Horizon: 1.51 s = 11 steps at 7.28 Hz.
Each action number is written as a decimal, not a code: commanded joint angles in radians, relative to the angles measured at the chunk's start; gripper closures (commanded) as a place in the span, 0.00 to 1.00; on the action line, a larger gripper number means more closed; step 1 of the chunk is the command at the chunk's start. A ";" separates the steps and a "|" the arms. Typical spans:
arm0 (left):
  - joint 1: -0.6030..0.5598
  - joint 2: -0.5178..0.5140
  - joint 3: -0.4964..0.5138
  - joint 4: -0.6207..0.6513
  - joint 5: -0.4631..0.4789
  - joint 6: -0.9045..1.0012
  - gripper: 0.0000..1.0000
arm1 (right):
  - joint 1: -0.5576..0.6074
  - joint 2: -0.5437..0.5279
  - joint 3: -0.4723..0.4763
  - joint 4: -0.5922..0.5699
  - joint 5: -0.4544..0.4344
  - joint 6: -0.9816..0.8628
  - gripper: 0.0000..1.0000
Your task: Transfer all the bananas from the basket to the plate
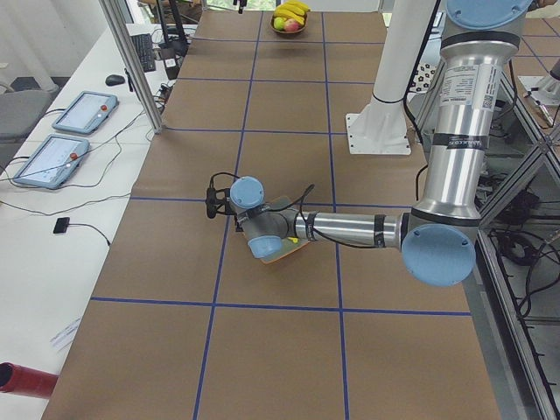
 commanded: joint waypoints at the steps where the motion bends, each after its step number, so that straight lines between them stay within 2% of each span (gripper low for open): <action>1: -0.088 -0.002 -0.004 0.193 0.071 0.393 0.00 | 0.027 -0.022 0.002 -0.013 0.004 -0.005 0.01; 3: -0.192 -0.041 -0.009 0.432 0.114 0.800 0.00 | 0.054 -0.077 0.009 -0.015 0.006 -0.008 0.01; 4: -0.205 -0.063 -0.022 0.469 0.119 0.832 0.00 | 0.074 -0.116 0.012 -0.013 -0.003 -0.060 0.01; 5: -0.205 -0.060 -0.028 0.470 0.119 0.832 0.00 | 0.105 -0.172 0.002 -0.015 0.001 -0.195 0.01; 8: -0.205 -0.060 -0.033 0.470 0.119 0.831 0.00 | 0.218 -0.329 -0.014 -0.048 -0.008 -0.238 0.01; 9: -0.205 -0.060 -0.035 0.470 0.119 0.831 0.00 | 0.299 -0.341 -0.036 -0.053 0.001 -0.290 0.01; 11: -0.205 -0.057 -0.039 0.465 0.119 0.831 0.00 | 0.436 -0.355 -0.159 -0.045 0.001 -0.394 0.01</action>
